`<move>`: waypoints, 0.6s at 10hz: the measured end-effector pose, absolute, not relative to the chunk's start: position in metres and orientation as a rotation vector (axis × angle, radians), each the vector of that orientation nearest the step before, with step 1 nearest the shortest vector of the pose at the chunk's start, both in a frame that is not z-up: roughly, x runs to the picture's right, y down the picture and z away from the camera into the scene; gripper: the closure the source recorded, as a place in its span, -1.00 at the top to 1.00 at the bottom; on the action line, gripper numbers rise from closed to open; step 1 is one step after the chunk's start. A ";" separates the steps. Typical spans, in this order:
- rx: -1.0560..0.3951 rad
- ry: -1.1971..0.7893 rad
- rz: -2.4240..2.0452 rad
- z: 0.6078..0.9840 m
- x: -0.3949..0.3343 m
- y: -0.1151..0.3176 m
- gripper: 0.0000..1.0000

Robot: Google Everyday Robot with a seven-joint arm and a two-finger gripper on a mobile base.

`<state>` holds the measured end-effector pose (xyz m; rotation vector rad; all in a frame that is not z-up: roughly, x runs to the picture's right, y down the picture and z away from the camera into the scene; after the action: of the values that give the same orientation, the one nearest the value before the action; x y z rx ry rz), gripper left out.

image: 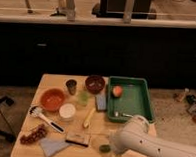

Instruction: Place pepper in red bowl

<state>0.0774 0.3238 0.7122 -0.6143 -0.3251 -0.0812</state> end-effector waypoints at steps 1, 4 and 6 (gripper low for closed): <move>-0.617 -0.326 -0.084 0.713 0.076 0.325 0.60; -0.635 -0.327 -0.080 0.722 0.075 0.332 0.60; -0.657 -0.323 -0.062 0.732 0.078 0.337 0.60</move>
<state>0.0780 0.3373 0.7317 -0.6570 -0.3232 -0.0622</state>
